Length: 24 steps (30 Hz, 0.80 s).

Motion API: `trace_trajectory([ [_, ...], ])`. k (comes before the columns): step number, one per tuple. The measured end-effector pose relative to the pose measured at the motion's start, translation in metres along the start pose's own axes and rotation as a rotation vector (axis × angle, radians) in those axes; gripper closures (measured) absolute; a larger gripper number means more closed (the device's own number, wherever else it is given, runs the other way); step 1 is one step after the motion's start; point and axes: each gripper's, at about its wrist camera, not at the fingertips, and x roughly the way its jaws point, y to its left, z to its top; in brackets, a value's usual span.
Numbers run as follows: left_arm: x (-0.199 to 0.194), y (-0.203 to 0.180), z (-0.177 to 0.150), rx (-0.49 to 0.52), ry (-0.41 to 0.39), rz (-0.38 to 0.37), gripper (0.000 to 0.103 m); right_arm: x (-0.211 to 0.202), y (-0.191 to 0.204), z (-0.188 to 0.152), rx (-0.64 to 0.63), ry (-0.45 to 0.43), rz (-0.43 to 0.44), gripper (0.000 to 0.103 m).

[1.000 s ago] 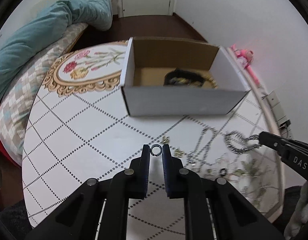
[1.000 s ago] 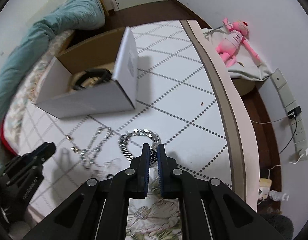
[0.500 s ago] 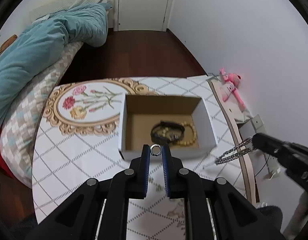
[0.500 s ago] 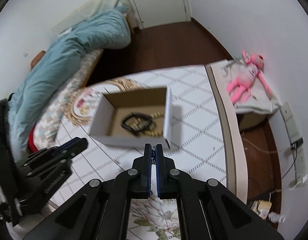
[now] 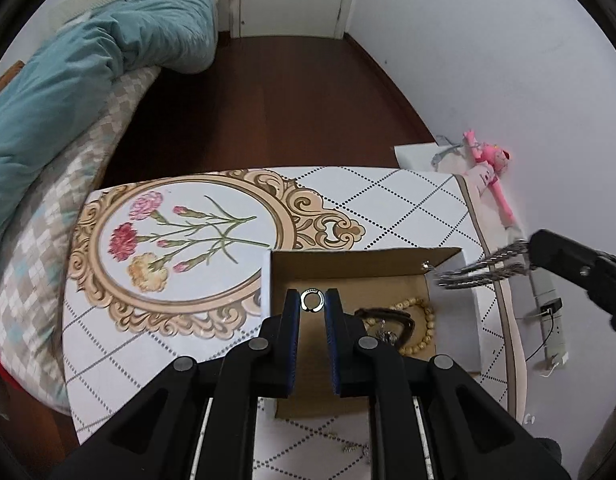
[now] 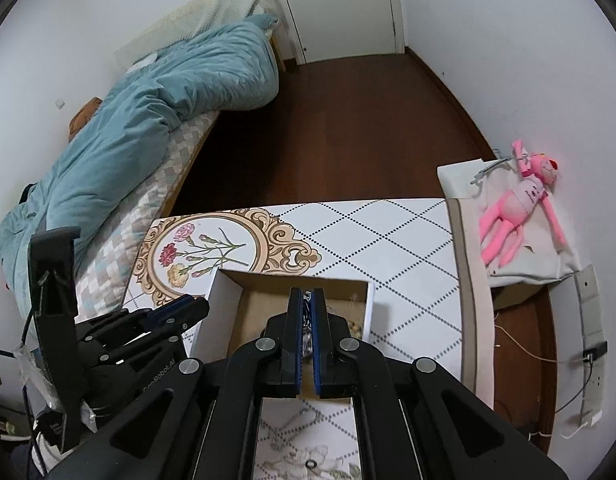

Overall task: Organize jewelry
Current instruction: 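Carry the ring in the left tool while the right tool carries the chain bracelet to the box, then open the left tool inside the box while the right tool releases the chain bracelet there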

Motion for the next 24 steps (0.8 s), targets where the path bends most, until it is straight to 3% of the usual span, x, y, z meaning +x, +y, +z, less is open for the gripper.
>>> trace_trajectory([
  [5,0.017,0.001,0.014,0.007,0.040,0.057,0.086,0.049,-0.005,0.011,0.009,0.105,0.025,0.099],
  [8,0.019,0.007,0.019,-0.011,0.041,0.082,0.060,0.072,-0.014,0.011,0.048,0.162,0.027,0.098],
  [9,0.017,0.009,0.019,-0.017,0.035,0.088,0.042,0.076,-0.017,0.011,0.058,0.169,0.020,0.094],
  [10,0.015,0.011,0.019,-0.026,0.025,0.102,0.030,0.077,-0.018,0.009,0.063,0.167,0.012,0.081],
  [12,0.011,0.014,0.019,-0.030,0.008,0.120,0.028,0.075,-0.020,0.005,0.056,0.144,-0.022,0.062],
  [14,0.009,0.018,0.017,-0.039,0.011,0.132,0.024,0.070,-0.020,0.001,0.035,0.129,-0.065,0.060],
  [16,0.007,0.023,0.013,-0.050,0.006,0.142,0.004,0.065,-0.021,-0.004,0.024,0.116,-0.105,0.050],
  [22,0.003,0.029,-0.012,-0.062,-0.019,0.180,0.000,0.053,-0.020,-0.035,-0.009,0.091,-0.227,0.011],
  [24,0.002,0.030,-0.021,-0.066,-0.019,0.184,0.000,0.053,-0.018,-0.048,-0.027,0.094,-0.261,0.007],
])
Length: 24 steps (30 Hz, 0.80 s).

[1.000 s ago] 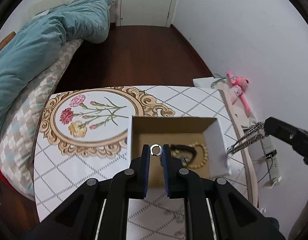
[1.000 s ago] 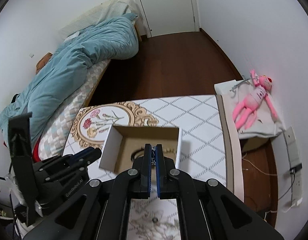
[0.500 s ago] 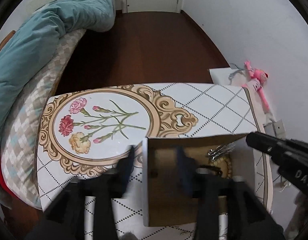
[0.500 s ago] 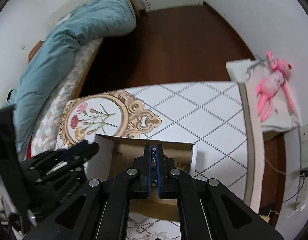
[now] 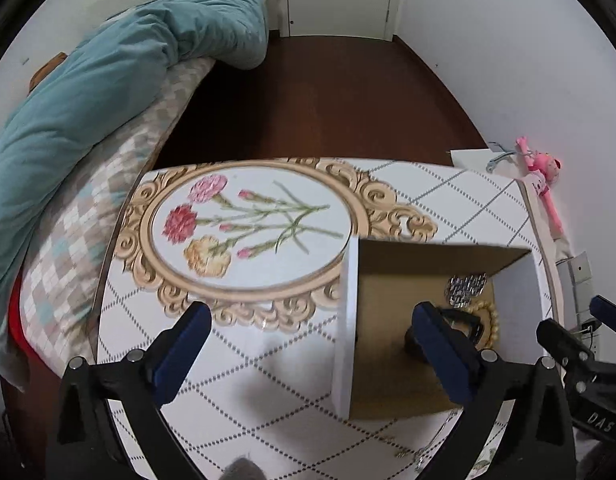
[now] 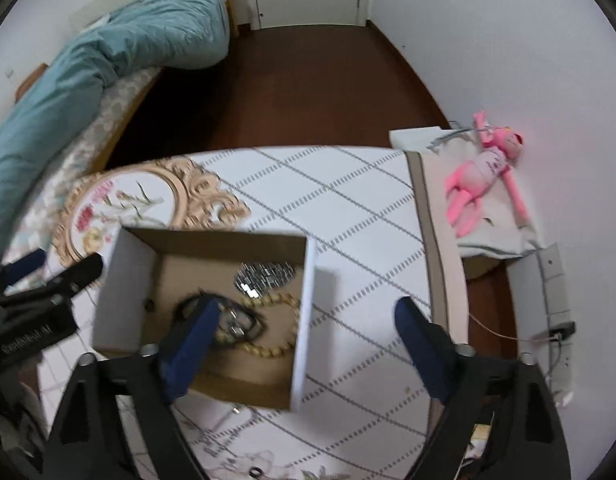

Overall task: Organize jewelry
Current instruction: 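Open the left tool inside the box while the right tool releases the chain bracelet there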

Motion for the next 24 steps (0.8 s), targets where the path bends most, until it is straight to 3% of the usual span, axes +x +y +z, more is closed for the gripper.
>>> trace_trajectory([
  [3,-0.002,0.000,-0.013,-0.004,0.001,0.002,0.000,0.001,0.000,-0.015,0.000,0.001,-0.025,0.001],
  [14,-0.023,-0.003,-0.044,-0.002,-0.030,0.019,0.000,-0.018,-0.004,-0.039,0.021,-0.053,-0.073,0.001],
  [24,-0.070,-0.009,-0.067,-0.003,-0.102,0.023,0.000,-0.068,-0.006,-0.062,0.048,-0.142,-0.080,0.001],
])
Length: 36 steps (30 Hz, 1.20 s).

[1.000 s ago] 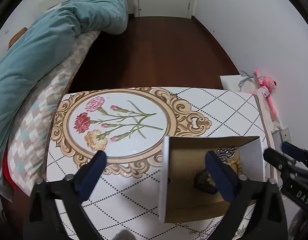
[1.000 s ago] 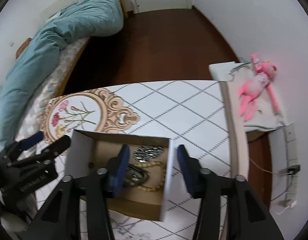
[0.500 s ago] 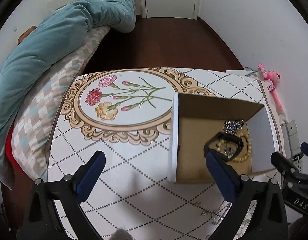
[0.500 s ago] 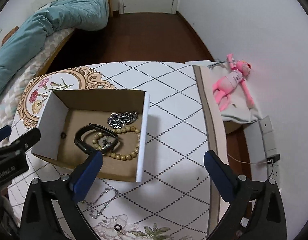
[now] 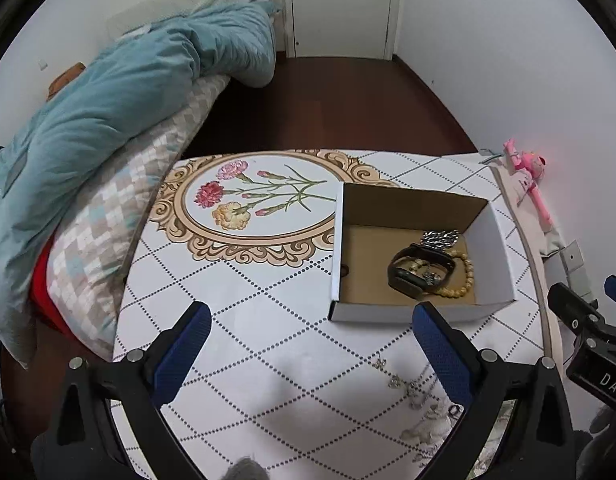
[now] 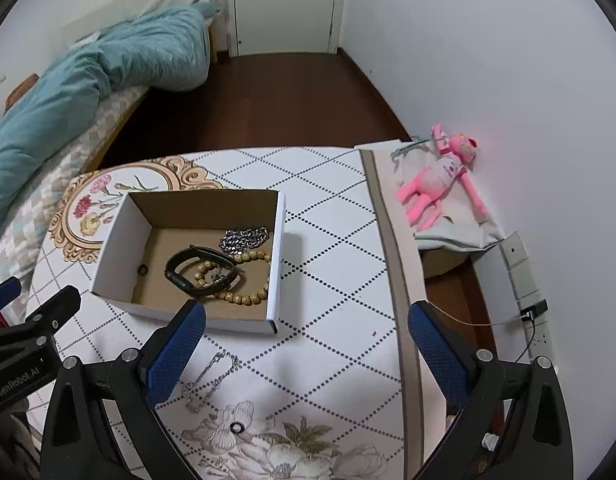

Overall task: Organize jewelry
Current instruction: 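Open the left tool inside the box while the right tool releases the chain bracelet there, then grasp the small silver ring on the cloth with the right tool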

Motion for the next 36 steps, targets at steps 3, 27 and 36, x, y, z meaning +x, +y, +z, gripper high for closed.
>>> trace_trajectory([
  [3,-0.016,-0.001,-0.003,0.000,-0.029,-0.002,0.000,-0.020,-0.004,-0.005,0.013,-0.035,-0.003,0.001],
  [27,0.010,0.018,-0.082,-0.013,0.079,0.062,0.000,0.013,0.007,-0.099,0.037,0.137,0.184,0.041],
  [36,0.046,0.019,-0.119,0.007,0.171,0.103,0.000,0.055,0.034,-0.141,-0.032,0.163,0.168,0.059],
])
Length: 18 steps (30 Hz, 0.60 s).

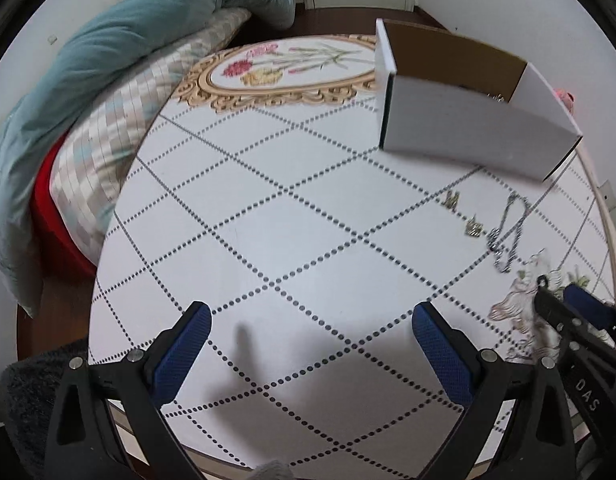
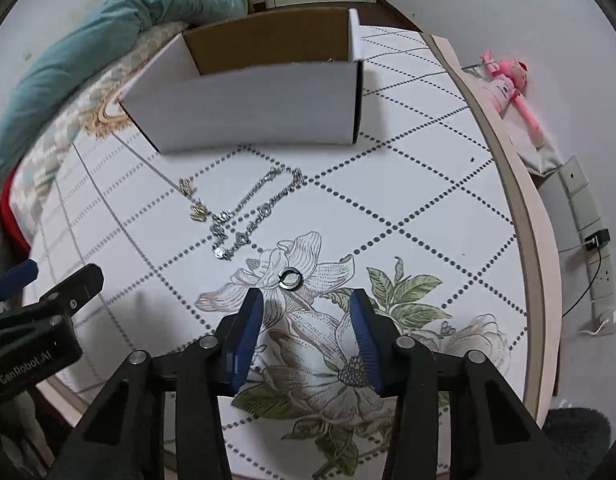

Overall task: Organize jewelry
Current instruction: 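Grasp the small silver ring on the cloth with the right tool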

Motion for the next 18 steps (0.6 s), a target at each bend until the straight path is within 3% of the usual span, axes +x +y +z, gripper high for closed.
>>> trace_trajectory([
  [3,0.004,0.000,-0.001,-0.006,0.009,0.003,0.000,0.002,0.005,0.001,-0.020,-0.018,-0.005,0.067],
  [6,0.008,-0.002,0.000,-0.008,0.013,-0.002,0.000,0.004,0.010,0.003,-0.050,-0.035,-0.021,0.091],
  [9,0.010,-0.007,0.003,-0.001,0.016,-0.010,0.001,0.003,0.009,0.004,-0.045,-0.032,0.007,0.103],
  [13,0.009,-0.015,0.007,0.012,0.010,-0.022,0.001,-0.003,-0.006,0.008,0.017,-0.031,0.046,0.103],
  [18,0.012,-0.018,0.009,0.014,0.017,-0.022,0.001,-0.005,-0.020,0.017,0.086,-0.025,0.166,0.100],
])
